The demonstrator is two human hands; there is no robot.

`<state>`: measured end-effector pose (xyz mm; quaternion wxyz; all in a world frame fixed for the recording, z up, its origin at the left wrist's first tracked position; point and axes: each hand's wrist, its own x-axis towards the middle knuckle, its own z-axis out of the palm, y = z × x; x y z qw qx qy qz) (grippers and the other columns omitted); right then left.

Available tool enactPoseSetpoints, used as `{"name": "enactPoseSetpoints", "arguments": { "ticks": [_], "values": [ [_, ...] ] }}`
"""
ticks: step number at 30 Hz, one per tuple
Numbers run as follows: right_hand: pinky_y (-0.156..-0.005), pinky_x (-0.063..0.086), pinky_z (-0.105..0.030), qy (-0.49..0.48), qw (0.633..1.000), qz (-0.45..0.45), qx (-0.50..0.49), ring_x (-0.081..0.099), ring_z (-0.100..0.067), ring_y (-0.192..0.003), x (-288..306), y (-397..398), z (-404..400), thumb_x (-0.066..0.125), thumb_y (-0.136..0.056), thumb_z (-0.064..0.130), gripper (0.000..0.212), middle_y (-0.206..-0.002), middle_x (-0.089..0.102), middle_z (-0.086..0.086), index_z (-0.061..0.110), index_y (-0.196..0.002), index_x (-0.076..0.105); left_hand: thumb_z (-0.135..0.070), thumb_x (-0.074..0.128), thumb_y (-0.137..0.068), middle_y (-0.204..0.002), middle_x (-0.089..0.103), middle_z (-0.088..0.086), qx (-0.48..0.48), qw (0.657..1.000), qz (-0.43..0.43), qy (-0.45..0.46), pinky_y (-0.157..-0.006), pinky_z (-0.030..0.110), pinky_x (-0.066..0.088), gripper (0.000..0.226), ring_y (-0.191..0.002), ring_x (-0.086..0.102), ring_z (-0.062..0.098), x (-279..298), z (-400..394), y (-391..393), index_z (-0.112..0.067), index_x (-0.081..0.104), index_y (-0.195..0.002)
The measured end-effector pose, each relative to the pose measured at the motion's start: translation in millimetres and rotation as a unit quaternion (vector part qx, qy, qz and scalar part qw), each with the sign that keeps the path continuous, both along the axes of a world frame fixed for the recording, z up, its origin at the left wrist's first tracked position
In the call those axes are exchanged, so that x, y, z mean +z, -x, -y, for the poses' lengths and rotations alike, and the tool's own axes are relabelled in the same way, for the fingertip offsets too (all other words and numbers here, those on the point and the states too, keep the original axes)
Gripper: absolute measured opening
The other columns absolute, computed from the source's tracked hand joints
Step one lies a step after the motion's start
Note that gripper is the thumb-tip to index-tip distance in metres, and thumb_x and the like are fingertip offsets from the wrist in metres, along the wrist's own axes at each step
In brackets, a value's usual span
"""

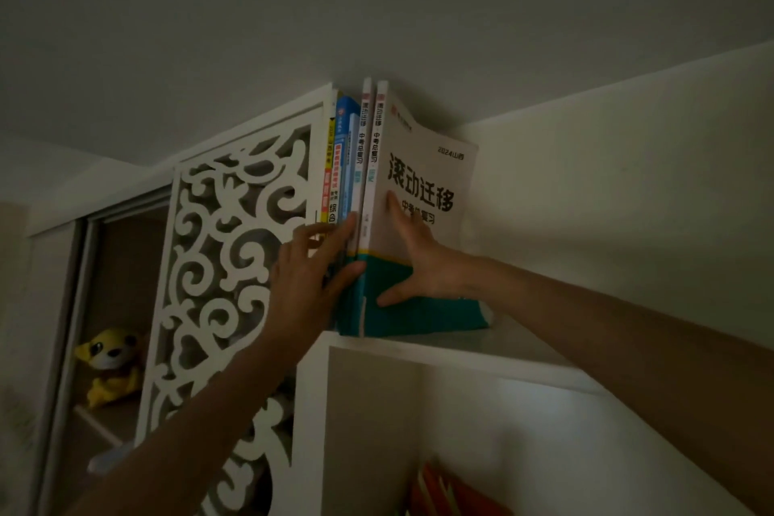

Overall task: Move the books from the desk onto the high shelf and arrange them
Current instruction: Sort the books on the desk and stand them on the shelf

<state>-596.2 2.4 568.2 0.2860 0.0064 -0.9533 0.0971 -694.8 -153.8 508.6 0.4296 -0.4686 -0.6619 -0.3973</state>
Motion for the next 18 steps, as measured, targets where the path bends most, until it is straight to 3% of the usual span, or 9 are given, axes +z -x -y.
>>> {"name": "enactPoseSetpoints", "arguments": {
  "ticks": [2, 7, 9, 11, 12, 15, 16, 18],
  "values": [
    [-0.117, 0.009, -0.055, -0.02, 1.0, -0.007, 0.0, -0.016, -0.026, -0.143, 0.8, 2.8, -6.3, 0.081, -0.067, 0.038, 0.135, -0.153, -0.03, -0.002, 0.048, -0.131, -0.036, -0.087, 0.001, -0.066, -0.147, 0.013, 0.006, 0.047, 0.998, 0.029, -0.019, -0.107, 0.05, 0.024, 0.074, -0.131, 0.019, 0.026, -5.8, -6.3, 0.1, -0.057, 0.001, -0.134],
    [-0.116, 0.005, -0.046, -0.019, 0.999, -0.024, -0.01, -0.017, -0.023, -0.143, -2.1, -2.8, -5.3, 0.079, -0.07, 0.038, 0.127, -0.154, -0.027, -0.002, 0.047, -0.136, -0.03, -0.07, 0.018, -0.081, -0.152, 0.007, 0.01, 0.02, 0.996, 0.082, -0.002, -0.111, 0.05, 0.018, 0.059, -0.138, 0.014, 0.03, -9.1, -9.8, -12.3, -0.054, -0.006, -0.133],
    [-0.118, 0.012, -0.041, -0.021, 0.999, -0.018, -0.026, 0.0, -0.023, -0.145, -1.2, -12.7, 3.4, 0.078, -0.074, 0.031, 0.119, -0.158, -0.009, -0.004, 0.038, -0.145, -0.018, -0.055, 0.035, -0.092, -0.152, 0.007, 0.01, 0.017, 0.994, 0.109, 0.005, -0.113, 0.051, 0.019, 0.059, -0.138, 0.013, 0.031, -6.3, -6.8, -17.1, -0.05, -0.001, -0.138],
    [-0.11, 0.027, -0.027, -0.024, 0.998, -0.038, -0.054, 0.028, -0.023, -0.137, -1.1, -30.7, 17.1, 0.073, -0.08, 0.019, 0.094, -0.154, 0.021, -0.007, 0.025, -0.15, 0.012, -0.039, 0.049, -0.092, -0.151, 0.013, 0.011, 0.009, 0.994, 0.106, -0.022, -0.111, 0.052, 0.026, 0.061, -0.137, 0.017, 0.031, -6.2, -1.2, -26.7, -0.037, 0.019, -0.145],
    [-0.103, 0.031, -0.021, -0.013, 0.995, -0.067, -0.072, 0.038, -0.022, -0.13, -3.2, -44.5, 26.4, 0.071, -0.082, 0.016, 0.076, -0.148, 0.034, -0.008, 0.018, -0.146, 0.029, -0.034, 0.052, -0.091, -0.148, 0.02, 0.012, -0.007, 0.995, 0.09, -0.045, -0.11, 0.047, 0.031, 0.057, -0.135, 0.023, 0.029, -8.7, 2.1, -35.8, -0.029, 0.03, -0.143],
    [-0.095, 0.039, -0.017, 0.067, 0.983, -0.166, -0.047, 0.055, -0.014, -0.112, -25.1, -97.9, 54.7, 0.067, -0.084, 0.011, 0.042, -0.125, 0.058, -0.006, 0.01, -0.125, 0.057, -0.025, 0.056, -0.092, -0.124, 0.048, 0.006, -0.113, 0.99, 0.025, -0.083, -0.094, 0.002, 0.03, 0.034, -0.111, 0.042, 0.006, -30.9, 12.8, -77.3, -0.012, 0.053, -0.123],
    [-0.092, 0.043, -0.017, 0.081, 0.978, -0.191, -0.028, 0.058, -0.011, -0.104, -40.4, -120.8, 64.4, 0.067, -0.084, 0.009, 0.035, -0.115, 0.062, -0.003, 0.011, -0.118, 0.061, -0.024, 0.056, -0.091, -0.114, 0.051, 0.001, -0.15, 0.985, 0.0, -0.084, -0.088, -0.004, 0.028, 0.029, -0.104, 0.043, -0.001, -43.7, 16.2, -95.3, -0.011, 0.057, -0.117],
    [-0.085, 0.048, -0.015, 0.098, 0.969, -0.226, -0.002, 0.062, -0.007, -0.093, -78.3, -170.6, 80.3, 0.067, -0.083, 0.007, 0.027, -0.102, 0.066, 0.001, 0.019, -0.107, 0.063, -0.028, 0.054, -0.09, -0.105, 0.054, -0.012, -0.222, 0.973, -0.006, -0.057, -0.084, -0.001, 0.035, 0.024, -0.095, 0.049, -0.006, -77.2, 20.6, -132.0, -0.017, 0.059, -0.11]
  ]
}}
